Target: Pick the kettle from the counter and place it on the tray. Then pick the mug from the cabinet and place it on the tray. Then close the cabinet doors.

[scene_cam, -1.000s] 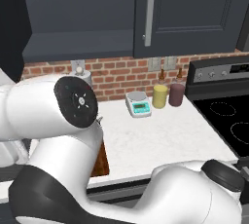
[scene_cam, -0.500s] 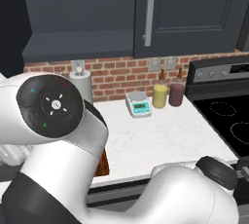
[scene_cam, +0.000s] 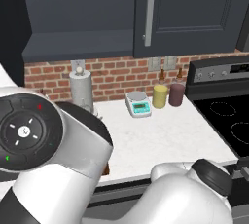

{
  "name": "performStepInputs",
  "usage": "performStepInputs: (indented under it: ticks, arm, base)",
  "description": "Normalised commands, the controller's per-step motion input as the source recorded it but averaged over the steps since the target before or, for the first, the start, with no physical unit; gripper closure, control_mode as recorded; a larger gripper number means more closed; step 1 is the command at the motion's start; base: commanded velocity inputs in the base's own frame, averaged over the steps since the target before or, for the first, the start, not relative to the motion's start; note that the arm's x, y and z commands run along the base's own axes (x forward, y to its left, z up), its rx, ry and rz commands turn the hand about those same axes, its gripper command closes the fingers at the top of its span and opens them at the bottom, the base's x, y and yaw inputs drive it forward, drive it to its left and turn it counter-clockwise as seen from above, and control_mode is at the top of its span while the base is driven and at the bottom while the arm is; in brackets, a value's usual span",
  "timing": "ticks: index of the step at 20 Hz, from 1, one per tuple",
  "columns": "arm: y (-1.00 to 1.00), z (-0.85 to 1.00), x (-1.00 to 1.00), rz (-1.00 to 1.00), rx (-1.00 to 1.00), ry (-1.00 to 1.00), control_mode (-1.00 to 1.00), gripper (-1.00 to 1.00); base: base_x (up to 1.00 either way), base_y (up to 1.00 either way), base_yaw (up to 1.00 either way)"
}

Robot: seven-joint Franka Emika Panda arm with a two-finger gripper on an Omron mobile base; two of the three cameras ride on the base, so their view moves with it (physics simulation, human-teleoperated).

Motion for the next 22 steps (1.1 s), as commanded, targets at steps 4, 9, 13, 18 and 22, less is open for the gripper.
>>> performStepInputs:
  ticks: [4, 9, 13, 18, 22]
  arm:
    - [-0.35, 0.00, 0.46, -0.12, 0.00, 0.00, -1.00, -1.00]
    - [-0.40, 0.00, 0.46, -0.08, 0.00, 0.00, -1.00, -1.00]
    - [-0.43, 0.00, 0.44, -0.05, 0.00, 0.00, -1.00, -1.00]
    - [-0.46, 0.00, 0.43, -0.03, 0.01, 0.00, -1.00, -1.00]
    - [-0.51, 0.00, 0.40, -0.02, 0.02, 0.00, -1.00, -1.00]
  base:
    - [0.00, 0.00, 0.00]
    - [0.00, 0.00, 0.00]
    - [0.00, 0.00, 0.00]
    - [0.00, 0.00, 0.00]
    - [0.00, 0.00, 0.00]
